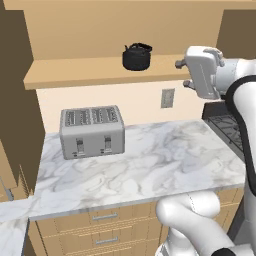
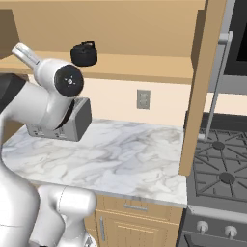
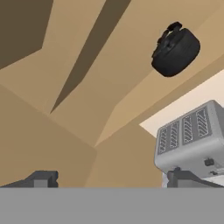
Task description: Open the cabinet, pick the kettle from the cabinet, and place it in the sink.
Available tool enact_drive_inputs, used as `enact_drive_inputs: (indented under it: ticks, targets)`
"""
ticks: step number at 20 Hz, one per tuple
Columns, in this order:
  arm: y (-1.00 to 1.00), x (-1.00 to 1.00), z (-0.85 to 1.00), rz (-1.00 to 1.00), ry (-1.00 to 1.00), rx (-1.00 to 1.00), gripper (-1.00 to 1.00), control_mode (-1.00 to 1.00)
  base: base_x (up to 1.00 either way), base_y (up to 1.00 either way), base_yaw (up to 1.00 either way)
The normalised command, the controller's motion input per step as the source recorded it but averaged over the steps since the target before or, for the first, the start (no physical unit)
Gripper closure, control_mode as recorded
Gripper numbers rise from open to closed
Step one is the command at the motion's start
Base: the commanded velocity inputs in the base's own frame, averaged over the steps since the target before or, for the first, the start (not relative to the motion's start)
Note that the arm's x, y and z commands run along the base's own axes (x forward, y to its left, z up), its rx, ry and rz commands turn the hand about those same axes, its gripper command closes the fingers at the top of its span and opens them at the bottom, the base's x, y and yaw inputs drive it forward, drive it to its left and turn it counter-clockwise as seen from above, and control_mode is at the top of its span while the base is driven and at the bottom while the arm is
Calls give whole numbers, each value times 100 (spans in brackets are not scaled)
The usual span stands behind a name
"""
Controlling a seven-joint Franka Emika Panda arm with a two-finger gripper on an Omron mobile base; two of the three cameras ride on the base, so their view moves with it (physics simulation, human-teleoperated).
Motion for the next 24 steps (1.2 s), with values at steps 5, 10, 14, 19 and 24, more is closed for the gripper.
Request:
enact_drive_inputs:
  ticks: [5,10,14,19,24]
  targets:
    - [-33,20,0,0,0,-1,-100,-100,0,0,0]
    - [-16,29,0,-2,0,-4,-100,-100,0,0,0]
    - [-12,36,0,-1,0,0,-100,-100,0,0,0]
    - [-5,38,0,0,-2,0,-100,-100,0,0,0]
    - [-5,37,0,0,-2,0,-100,-100,0,0,0]
